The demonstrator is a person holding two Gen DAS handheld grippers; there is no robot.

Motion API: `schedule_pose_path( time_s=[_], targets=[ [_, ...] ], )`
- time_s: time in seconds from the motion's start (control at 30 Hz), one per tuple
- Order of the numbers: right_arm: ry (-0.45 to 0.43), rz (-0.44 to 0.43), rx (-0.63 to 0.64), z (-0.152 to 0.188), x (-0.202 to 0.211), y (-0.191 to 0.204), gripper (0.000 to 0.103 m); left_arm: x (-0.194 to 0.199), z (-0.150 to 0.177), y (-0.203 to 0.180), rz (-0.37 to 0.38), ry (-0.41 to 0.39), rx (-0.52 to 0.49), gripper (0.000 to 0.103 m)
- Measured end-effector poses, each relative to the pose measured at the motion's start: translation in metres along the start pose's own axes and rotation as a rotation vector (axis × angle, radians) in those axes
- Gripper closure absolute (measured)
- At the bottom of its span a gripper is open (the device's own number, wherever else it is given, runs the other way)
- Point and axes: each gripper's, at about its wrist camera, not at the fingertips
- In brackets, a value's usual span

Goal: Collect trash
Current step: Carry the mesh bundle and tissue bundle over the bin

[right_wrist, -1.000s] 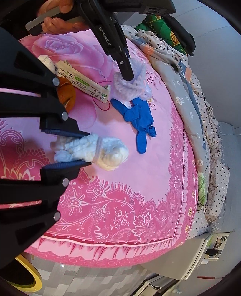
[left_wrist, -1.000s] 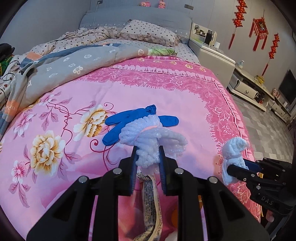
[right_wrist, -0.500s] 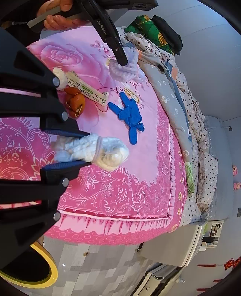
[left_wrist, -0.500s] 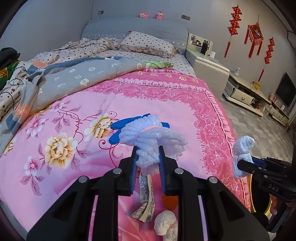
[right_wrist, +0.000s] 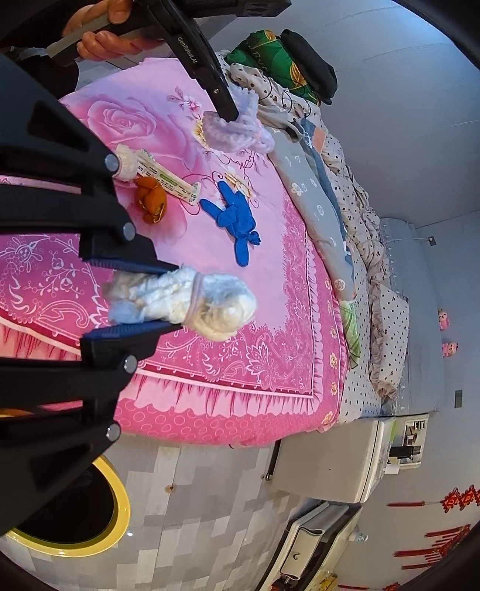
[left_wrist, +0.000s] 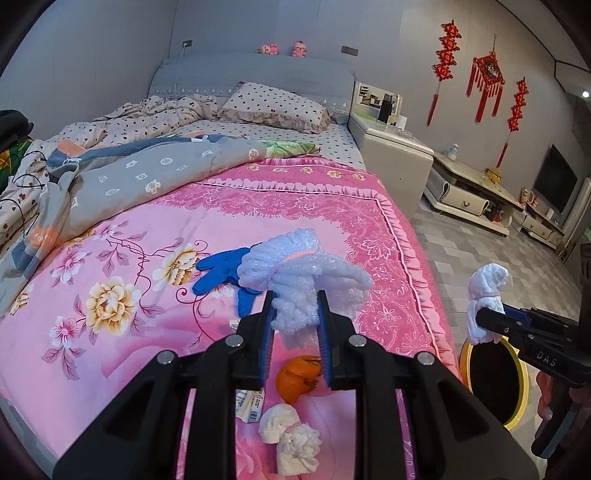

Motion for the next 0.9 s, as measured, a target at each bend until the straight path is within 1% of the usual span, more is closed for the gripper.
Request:
schedule_pose_path(
  time_s=[0.3,0.53,0.9],
  targets=[
    [-0.053,0.038,-0.038,0.008,0.041,-0.029,0.080,0.014,0.001,-0.048,0.075,-0.020,-0.043,0.083],
    [-0.090,0.076,-0.081,0.019,0.073,-0.059,0.080,0.022,0.003,-0.088,0.138,-0.026,-0.076,0.083],
    [-0.128,0.133,-0.153,0.039,0.114,-0.105,0.080,0.028,0.014,-0.159,0.232,-0.013,-0.143,0.083]
  ],
)
Point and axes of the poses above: each gripper's, at about its wrist camera, not at the fingertips, and x roughly against the way its jaws point, y to its left, z to its underside, and after that the axes turned 2 degrees about -y, right-handed
